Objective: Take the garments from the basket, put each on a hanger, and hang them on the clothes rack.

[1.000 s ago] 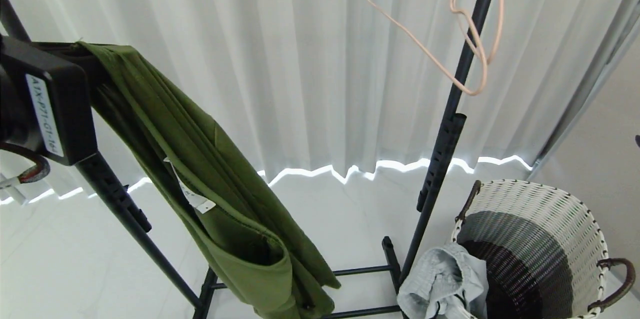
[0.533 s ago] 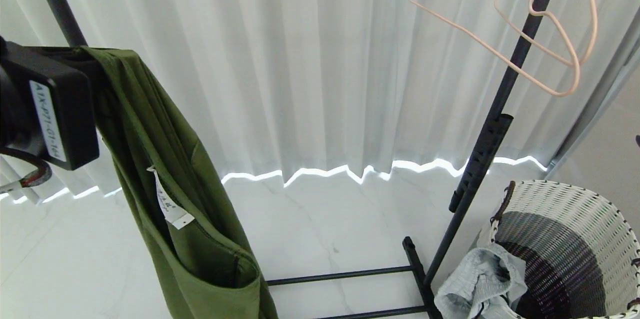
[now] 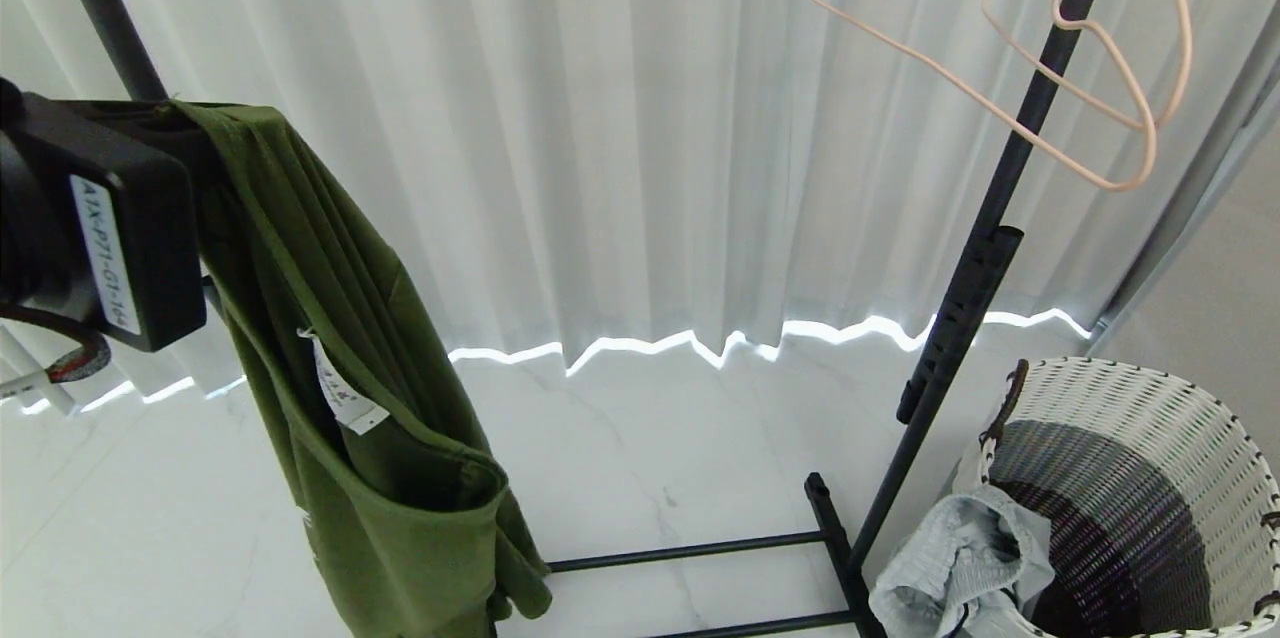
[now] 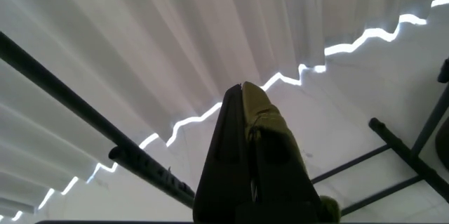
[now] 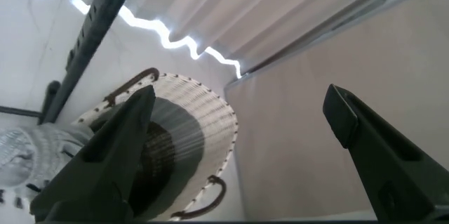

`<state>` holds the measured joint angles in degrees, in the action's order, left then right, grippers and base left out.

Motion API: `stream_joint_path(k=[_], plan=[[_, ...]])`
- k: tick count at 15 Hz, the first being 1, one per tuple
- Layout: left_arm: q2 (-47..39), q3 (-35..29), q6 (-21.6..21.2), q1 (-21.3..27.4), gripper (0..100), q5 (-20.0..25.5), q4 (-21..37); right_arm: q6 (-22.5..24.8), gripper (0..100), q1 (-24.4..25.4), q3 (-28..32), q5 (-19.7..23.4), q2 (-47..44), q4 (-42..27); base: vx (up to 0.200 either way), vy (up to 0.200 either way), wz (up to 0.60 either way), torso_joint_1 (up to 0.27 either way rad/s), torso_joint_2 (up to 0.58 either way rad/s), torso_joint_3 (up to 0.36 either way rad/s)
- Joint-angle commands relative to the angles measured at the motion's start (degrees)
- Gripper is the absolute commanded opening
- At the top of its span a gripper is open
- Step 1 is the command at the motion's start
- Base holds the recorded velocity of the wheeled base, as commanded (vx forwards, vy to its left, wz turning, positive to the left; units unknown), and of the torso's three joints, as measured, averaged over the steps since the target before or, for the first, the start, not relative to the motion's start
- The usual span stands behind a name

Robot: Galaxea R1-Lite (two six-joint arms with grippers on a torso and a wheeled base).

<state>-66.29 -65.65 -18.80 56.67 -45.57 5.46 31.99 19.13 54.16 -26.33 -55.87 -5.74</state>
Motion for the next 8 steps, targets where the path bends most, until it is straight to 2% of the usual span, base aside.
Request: stream_joint_path(k=[1,3,6,8], plan=[[-0.1,0.3,-0.1,0.0,0,0.0,0.0,-2.0,100,-0.6,0.0,0.1,0.2,0.0,0.0,0.0,0.0,0.0,0.0,0.0],[0.0,0.5,-0.1,0.0,0,0.0,0.0,-3.9,100,-1.1,0.0,0.0,0.1,0.0,0.0,0.0,0.0,0.023,-0.1,-0.074],[-0.1,0.4,-0.1,0.0,0,0.0,0.0,-4.0,100,-1.2,0.0,0.1,0.1,0.0,0.0,0.0,0.0,0.046,-0.24,-0.256],[-0.1,0.4,-0.1,0.0,0,0.0,0.0,-4.0,100,-1.2,0.0,0.1,0.1,0.0,0.0,0.0,0.0,0.19,-0.51,-0.305]])
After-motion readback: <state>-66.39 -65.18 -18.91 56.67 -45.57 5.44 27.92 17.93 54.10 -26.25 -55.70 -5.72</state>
